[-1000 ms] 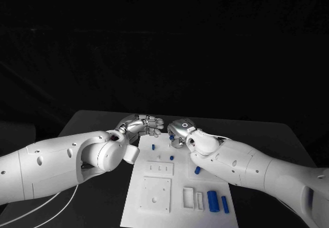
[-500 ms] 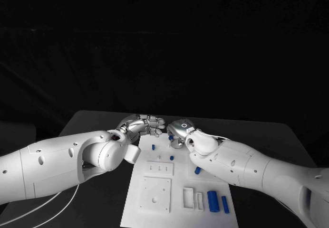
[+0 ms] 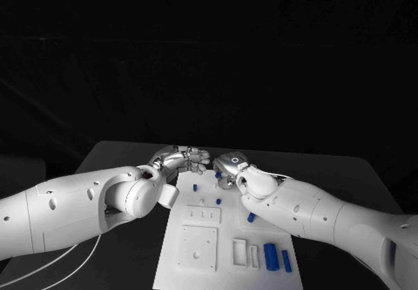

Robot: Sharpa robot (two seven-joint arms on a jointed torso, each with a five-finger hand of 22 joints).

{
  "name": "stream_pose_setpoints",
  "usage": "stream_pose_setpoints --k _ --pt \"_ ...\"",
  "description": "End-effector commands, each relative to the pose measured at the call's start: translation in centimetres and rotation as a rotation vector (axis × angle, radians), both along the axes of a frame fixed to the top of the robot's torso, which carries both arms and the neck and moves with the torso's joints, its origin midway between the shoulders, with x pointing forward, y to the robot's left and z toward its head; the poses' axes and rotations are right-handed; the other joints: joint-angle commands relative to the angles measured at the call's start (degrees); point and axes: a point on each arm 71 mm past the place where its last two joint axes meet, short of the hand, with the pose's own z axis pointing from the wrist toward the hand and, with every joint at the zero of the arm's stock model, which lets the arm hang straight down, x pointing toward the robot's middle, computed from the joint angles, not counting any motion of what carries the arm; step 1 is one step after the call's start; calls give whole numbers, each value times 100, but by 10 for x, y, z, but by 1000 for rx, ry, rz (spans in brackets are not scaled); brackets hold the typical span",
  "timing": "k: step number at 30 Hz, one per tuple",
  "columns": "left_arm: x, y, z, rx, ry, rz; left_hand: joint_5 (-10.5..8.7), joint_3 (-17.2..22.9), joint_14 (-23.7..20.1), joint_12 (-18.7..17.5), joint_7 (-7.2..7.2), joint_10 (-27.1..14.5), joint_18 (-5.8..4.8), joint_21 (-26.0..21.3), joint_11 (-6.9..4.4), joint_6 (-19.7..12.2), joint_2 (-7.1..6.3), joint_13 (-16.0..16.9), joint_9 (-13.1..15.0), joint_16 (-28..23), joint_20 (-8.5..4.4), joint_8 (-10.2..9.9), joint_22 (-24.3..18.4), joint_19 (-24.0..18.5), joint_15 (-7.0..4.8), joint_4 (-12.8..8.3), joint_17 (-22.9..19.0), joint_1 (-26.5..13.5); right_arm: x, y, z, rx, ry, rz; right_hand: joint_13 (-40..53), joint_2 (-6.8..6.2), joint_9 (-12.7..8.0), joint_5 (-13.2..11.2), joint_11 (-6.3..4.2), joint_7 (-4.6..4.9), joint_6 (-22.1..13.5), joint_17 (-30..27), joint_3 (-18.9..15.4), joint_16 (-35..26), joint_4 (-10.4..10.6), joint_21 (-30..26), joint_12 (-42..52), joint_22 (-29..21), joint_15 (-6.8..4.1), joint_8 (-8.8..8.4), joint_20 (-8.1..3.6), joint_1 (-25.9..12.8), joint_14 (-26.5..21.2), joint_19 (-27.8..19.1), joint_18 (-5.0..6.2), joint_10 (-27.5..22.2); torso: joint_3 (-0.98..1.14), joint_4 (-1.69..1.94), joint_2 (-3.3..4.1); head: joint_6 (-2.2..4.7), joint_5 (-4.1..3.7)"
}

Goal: Assemble the parts on the task board

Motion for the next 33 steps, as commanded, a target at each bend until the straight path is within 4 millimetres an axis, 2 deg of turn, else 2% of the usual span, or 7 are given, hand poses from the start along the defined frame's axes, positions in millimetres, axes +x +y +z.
stream_pose_setpoints --k 1,6,15,23,29,33 --pt "0 -2 3 -4 -13 -12 19 14 29 -25 -6 35 56 35 7 28 5 -8 3 -40 -6 -25 112 -24 15 -36 6 -52 0 -2 -2 -15 -12 -19 8 -24 8 -10 6 -26 24 -10 21 33 28 12 7 87 -29 2 -31 59 -26 38 612 21 0 2 -3 -4 5" --pt "0 -3 3 -4 -13 -13 18 17 29 -26 -6 36 56 36 7 28 4 -8 3 -40 -6 -25 112 -24 15 -39 8 -55 0 -1 -1 -7 -19 -24 12 -40 10 -10 3 -29 32 -16 34 36 39 13 8 87 -32 5 -29 66 -26 39 612 26 0 -5 -1 3 13" --pt "0 -3 3 -4 -12 -15 18 22 30 -28 -6 37 57 38 6 28 4 -8 4 -41 -6 -26 111 -25 15 -43 10 -58 1 -1 -1 -8 -12 -30 0 -148 -6 -11 31 0 -34 -42 39 47 105 12 -23 83 -5 -38 -18 51 -29 41 612 -54 -6 -3 0 13 13" --pt "0 -4 4 -4 -12 -16 18 25 29 -29 -5 39 57 40 6 28 4 -8 4 -42 -6 -26 111 -26 15 -46 12 -62 1 1 -2 2 -4 -27 -69 -287 -43 -12 109 73 -198 -78 -21 56 189 -6 -42 71 71 -129 -3 29 -40 34 612 -308 -8 -1 2 15 32" --pt "0 -3 4 -3 -14 -15 18 28 29 -31 -5 39 57 42 7 28 2 -8 4 -43 -6 -27 111 -26 15 -49 13 -64 1 2 -2 12 5 -21 -162 -359 -67 -12 183 136 -346 -119 -68 62 248 -42 -42 51 142 -196 16 78 -53 22 612 -547 -6 -6 -2 10 40" --pt "0 -3 5 -3 -14 -15 18 30 30 -32 -5 39 57 42 7 28 3 -8 4 -43 -7 -27 111 -27 15 -51 14 -64 1 1 -2 13 7 -21 -186 -379 -70 -12 197 148 -375 -129 -87 67 261 -49 -36 48 156 -206 22 86 -57 22 612 -588 -3 -9 0 6 40"
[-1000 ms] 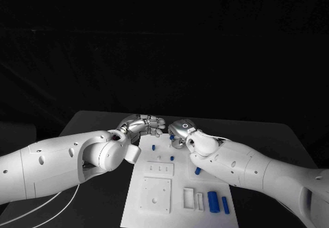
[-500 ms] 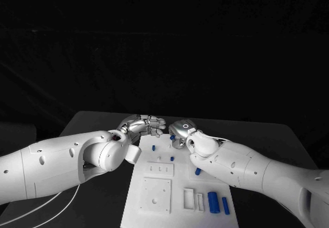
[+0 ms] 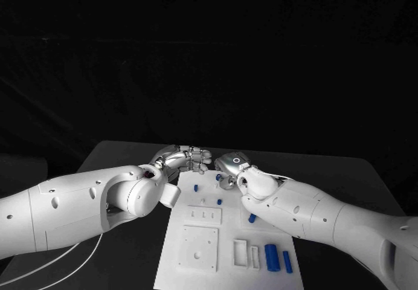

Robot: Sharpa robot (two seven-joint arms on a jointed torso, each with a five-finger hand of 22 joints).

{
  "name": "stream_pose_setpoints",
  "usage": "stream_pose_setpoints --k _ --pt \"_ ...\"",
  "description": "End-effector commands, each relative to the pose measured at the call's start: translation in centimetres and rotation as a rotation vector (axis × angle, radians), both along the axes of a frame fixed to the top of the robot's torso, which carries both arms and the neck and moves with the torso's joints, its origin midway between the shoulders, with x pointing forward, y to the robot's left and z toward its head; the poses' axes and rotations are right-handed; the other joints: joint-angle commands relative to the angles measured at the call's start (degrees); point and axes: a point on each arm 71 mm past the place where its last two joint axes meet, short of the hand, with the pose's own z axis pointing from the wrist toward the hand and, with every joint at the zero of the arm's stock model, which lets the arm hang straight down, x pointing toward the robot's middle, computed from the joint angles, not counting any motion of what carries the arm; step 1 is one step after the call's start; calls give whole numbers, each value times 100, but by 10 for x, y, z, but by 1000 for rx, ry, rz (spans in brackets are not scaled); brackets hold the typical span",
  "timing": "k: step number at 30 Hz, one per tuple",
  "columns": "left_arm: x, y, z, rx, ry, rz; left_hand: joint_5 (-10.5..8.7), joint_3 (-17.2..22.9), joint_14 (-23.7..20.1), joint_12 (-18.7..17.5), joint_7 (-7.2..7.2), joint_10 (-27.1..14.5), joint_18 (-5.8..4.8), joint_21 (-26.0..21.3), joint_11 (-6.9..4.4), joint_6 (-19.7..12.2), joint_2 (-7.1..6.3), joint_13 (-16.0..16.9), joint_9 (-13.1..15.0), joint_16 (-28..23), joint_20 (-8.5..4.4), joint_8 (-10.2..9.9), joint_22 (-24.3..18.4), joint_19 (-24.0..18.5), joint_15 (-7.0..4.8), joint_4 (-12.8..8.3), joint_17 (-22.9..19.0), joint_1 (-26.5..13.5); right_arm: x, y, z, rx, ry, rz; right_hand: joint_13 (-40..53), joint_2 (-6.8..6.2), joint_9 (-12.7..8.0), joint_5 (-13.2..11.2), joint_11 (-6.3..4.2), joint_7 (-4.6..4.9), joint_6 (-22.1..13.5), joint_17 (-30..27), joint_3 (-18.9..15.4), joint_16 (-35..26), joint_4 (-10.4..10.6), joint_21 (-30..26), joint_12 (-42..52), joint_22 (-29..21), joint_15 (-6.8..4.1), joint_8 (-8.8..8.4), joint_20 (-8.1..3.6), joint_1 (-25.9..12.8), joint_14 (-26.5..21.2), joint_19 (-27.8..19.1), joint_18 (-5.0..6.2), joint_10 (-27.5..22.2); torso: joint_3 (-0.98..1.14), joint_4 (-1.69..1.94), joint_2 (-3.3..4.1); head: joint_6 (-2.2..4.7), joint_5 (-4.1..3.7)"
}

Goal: Assemble the parts on the task board

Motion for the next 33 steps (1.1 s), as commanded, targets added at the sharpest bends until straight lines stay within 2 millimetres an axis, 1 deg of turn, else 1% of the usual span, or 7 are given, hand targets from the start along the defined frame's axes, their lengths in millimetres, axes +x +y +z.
stream_pose_setpoints --k 1,10,17,21,27,31,33 --pt "0 -2 3 -4 -11 -13 18 15 30 -32 -5 39 89 20 7 28 2 -8 4 -22 -7 -27 108 -27 15 -37 8 -65 -1 1 -1 2 8 5 -13 -63 -9 -11 -8 7 -53 -11 -18 24 33 -27 -7 49 41 -28 -8 -2 -5 53 615 -57 6 -6 1 -7 3" --pt "0 -1 3 -3 -12 -9 18 21 30 -35 -5 39 89 22 7 27 3 -8 5 -23 -7 -28 107 -27 15 -41 10 -67 -2 -3 0 21 6 10 -26 -65 -8 -11 -3 12 -64 -18 -29 27 44 -32 -1 47 47 -30 -5 4 -6 54 615 -70 9 -4 -4 3 0" --pt "2 8 4 0 -18 10 18 24 31 -36 -5 40 90 24 7 27 2 -8 6 -24 -7 -28 107 -28 15 -45 12 -69 -11 -17 16 103 22 33 -37 -94 -6 -11 -3 16 -70 -28 -56 33 72 -37 10 44 47 -27 0 -16 -9 59 615 -63 22 -39 -12 53 10" --pt "3 15 4 9 -29 23 17 37 33 -20 -9 82 89 31 -9 38 1 3 10 -26 -6 -23 107 -30 14 -60 20 -77 -15 -30 33 168 31 43 -44 -134 -6 -12 -10 25 -94 -37 -99 42 101 -41 21 41 39 -34 -3 -45 -11 67 615 -44 54 -95 -30 90 22" --pt "6 24 5 36 -57 32 16 50 35 4 -11 135 89 39 -33 43 3 18 14 -29 -7 -22 106 -33 14 -76 29 -88 -18 -67 52 271 78 15 -41 -152 -12 -11 -34 52 -164 -53 -163 53 124 -49 45 40 16 -59 -22 -55 -19 70 615 20 111 -160 -63 118 70" --pt "8 30 5 49 -71 41 15 50 32 6 -12 139 89 40 -35 45 0 19 15 -31 -6 -21 106 -35 15 -78 30 -93 -15 -91 59 297 120 -16 38 -135 -15 -2 -115 72 -214 -74 -312 66 122 -47 148 51 -61 -73 -41 -90 -23 67 615 256 146 -205 -87 137 82" --pt "10 32 5 52 -74 45 15 51 32 6 -12 140 88 40 -35 45 1 20 15 -32 -6 -21 106 -36 15 -79 30 -94 -12 -104 59 294 147 -41 132 -128 -16 9 -181 78 -227 -86 -458 77 103 -37 236 66 -126 -75 -56 -139 -21 66 615 435 152 -217 -99 148 76"
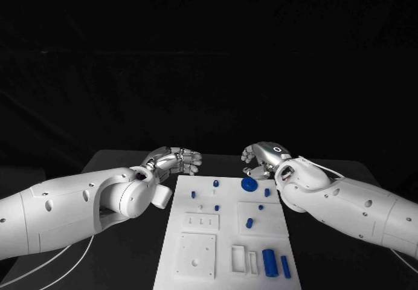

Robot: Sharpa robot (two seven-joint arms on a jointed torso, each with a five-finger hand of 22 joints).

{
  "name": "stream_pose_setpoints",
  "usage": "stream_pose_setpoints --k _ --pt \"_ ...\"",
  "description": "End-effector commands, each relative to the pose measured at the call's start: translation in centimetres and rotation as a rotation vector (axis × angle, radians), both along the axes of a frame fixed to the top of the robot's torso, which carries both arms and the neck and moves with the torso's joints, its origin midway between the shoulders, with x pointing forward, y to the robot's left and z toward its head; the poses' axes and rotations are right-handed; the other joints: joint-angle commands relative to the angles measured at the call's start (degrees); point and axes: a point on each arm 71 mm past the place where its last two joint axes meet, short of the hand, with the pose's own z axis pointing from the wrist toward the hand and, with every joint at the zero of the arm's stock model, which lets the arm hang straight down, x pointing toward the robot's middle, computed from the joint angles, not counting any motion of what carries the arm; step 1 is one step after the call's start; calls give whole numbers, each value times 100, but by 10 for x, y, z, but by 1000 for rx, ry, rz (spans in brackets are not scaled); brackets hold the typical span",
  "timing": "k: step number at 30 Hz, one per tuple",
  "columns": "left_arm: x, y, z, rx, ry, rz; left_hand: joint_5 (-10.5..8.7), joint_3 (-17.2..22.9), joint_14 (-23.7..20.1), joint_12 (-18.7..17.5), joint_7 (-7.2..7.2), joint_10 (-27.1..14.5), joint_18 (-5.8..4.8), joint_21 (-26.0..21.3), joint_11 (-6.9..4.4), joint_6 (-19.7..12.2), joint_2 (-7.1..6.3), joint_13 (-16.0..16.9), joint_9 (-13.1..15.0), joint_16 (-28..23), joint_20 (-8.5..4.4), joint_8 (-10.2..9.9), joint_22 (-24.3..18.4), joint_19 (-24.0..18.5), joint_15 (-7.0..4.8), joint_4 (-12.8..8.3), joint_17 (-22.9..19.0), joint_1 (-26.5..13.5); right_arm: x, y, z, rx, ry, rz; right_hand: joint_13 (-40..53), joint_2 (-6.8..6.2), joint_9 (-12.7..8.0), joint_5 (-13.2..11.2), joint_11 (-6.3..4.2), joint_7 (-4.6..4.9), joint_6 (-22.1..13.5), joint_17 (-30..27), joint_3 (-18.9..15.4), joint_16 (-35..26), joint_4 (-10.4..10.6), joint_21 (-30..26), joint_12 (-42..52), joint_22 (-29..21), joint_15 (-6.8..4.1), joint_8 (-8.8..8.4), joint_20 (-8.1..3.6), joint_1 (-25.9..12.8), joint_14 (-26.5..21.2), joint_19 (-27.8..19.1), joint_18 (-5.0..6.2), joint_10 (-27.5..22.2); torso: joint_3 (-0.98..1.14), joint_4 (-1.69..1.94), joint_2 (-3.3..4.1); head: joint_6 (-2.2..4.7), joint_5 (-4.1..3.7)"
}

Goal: Assemble the parts on the task board

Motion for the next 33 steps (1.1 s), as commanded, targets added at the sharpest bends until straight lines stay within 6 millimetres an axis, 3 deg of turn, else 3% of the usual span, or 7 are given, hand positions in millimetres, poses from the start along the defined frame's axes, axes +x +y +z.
stream_pose_setpoints --k 1,8,13,14,16,27,33 --pt "1 0 3 14 -40 -17 15 2 32 6 -12 47 97 19 -4 45 0 8 7 -32 -6 -21 108 -36 15 -31 6 -47 3 -11 -5 39 111 3 111 19 -9 15 -47 5 -64 -17 -156 28 -35 -10 85 73 -94 -24 -91 -57 -22 30 615 232 49 -65 -38 16 4" --pt "3 5 3 17 -40 -9 14 4 31 5 -12 47 97 20 -4 45 2 8 7 -33 -6 -22 108 -37 16 -33 7 -49 15 -34 -13 17 173 -45 743 63 -4 177 -220 -108 -57 -2 -517 103 -122 46 543 110 -267 -22 -183 -141 -36 20 615 776 106 -102 -65 12 -11" --pt "3 4 2 16 -39 -13 14 4 31 4 -11 45 97 20 -4 44 2 8 7 -34 -5 -22 108 -37 16 -33 7 -51 22 -34 -19 15 216 -55 1671 76 2 283 -369 -257 -54 75 -744 223 -188 140 1691 131 -396 -25 -244 -161 12 111 613 1432 108 -100 -58 17 -38" --pt "3 4 2 16 -39 -14 14 4 30 3 -11 43 97 20 -3 44 2 7 7 -34 -5 -22 108 -37 16 -34 8 -52 24 -33 -22 11 225 -57 3732 475 -21 543 -437 -261 -134 311 -935 535 -337 359 3989 148 -454 -96 -354 -97 60 266 611 1041 97 -94 -58 11 -53" --pt "3 3 2 16 -39 -16 13 6 30 1 -11 42 97 21 -2 43 4 7 7 -34 -5 -23 108 -38 16 -34 8 -53 25 -31 -28 6 235 -62 5792 221 -62 394 -301 -178 -106 454 -824 553 -279 524 5853 163 -338 -155 -326 -317 -102 40 615 -980 98 -87 -56 4 -73" --pt "5 0 1 16 -38 -22 12 8 29 -2 -10 38 96 22 0 41 7 6 7 -36 -4 -24 107 -39 17 -36 10 -60 30 -21 -58 -18 294 -69 5964 248 -105 459 -322 -201 -354 721 -897 728 -303 922 6216 147 -356 -286 -429 -396 -113 38 615 -572 62 -61 -50 -41 -75" --pt "4 -1 2 16 -37 -24 12 9 28 -3 -10 37 96 23 0 40 8 6 7 -37 -4 -25 107 -40 17 -37 11 -62 30 -18 -62 -23 306 -68 6012 279 -99 491 -325 -203 -371 767 -909 740 -323 979 6276 144 -359 -286 -441 -404 -123 15 615 -543 67 -43 -37 -56 -101"
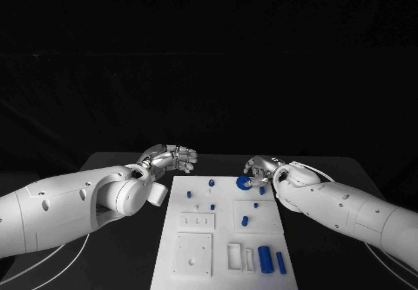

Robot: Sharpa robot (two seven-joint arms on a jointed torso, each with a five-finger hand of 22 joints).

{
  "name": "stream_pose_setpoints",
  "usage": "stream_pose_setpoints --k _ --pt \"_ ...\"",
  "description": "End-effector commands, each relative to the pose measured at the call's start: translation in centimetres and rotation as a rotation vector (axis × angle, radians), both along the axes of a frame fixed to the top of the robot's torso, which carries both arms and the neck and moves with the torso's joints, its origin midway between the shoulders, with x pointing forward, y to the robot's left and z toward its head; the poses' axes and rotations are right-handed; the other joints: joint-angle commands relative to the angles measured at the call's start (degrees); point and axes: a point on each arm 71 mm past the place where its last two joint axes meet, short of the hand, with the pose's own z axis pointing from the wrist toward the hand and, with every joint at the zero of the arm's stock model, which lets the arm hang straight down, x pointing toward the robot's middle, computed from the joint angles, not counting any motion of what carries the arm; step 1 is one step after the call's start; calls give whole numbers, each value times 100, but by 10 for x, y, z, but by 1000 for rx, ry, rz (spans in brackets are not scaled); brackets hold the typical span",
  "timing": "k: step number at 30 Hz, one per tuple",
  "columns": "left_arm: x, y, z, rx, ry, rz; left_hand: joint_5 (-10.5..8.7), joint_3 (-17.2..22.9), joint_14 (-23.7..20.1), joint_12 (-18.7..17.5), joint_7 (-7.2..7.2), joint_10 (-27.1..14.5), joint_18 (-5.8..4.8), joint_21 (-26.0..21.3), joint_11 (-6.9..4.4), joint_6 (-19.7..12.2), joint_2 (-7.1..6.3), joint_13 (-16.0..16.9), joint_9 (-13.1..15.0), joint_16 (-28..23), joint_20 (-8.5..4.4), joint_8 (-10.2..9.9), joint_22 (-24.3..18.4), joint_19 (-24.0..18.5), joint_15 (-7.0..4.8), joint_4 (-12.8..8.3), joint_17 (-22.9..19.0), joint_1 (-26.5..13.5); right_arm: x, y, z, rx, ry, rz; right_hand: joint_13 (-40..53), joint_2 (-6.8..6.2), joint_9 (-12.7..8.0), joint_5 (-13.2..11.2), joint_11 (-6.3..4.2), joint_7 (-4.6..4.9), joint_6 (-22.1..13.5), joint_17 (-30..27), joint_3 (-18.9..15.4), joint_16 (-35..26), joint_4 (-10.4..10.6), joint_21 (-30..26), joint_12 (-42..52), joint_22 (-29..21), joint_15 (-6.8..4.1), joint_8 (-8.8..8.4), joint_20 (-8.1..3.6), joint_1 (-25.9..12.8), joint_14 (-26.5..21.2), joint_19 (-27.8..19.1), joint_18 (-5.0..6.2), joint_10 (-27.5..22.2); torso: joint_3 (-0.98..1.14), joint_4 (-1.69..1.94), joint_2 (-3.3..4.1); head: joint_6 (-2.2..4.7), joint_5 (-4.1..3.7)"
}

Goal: Assemble the parts on the task board

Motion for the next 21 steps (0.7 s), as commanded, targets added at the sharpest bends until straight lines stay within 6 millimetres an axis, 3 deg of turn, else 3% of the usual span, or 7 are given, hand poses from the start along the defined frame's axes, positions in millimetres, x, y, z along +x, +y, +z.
stream_pose_setpoints --k 1,6,21 --pt "-1 -3 2 -8 -14 -24 12 9 28 -3 -9 37 106 23 0 40 8 8 9 -37 -4 -25 109 -40 17 -37 8 -64 -1 1 -3 -7 27 21 17 23 3 44 2 -1 -42 14 -30 35 -14 40 51 140 -1 -23 -392 -60 -43 68 297 43 -3 11 11 -10 -9" --pt "-1 -3 2 -8 -13 -24 11 10 28 -5 -9 36 106 24 1 39 7 8 9 -38 -4 -26 109 -42 17 -39 9 -67 0 0 -5 -11 34 18 29 39 8 53 2 -1 -39 35 -40 39 -19 69 67 139 -1 -17 -394 -74 -46 57 297 47 -2 -5 0 -30 7" --pt "-3 -7 3 -10 -10 -35 9 13 27 -8 -7 33 106 26 3 34 5 8 9 -41 -3 -30 108 -45 18 -42 13 -77 2 -3 -16 -30 65 4 54 135 25 67 1 -2 -10 85 -25 35 -25 131 101 134 -1 9 -393 -89 -52 20 297 60 -6 12 11 -65 21"
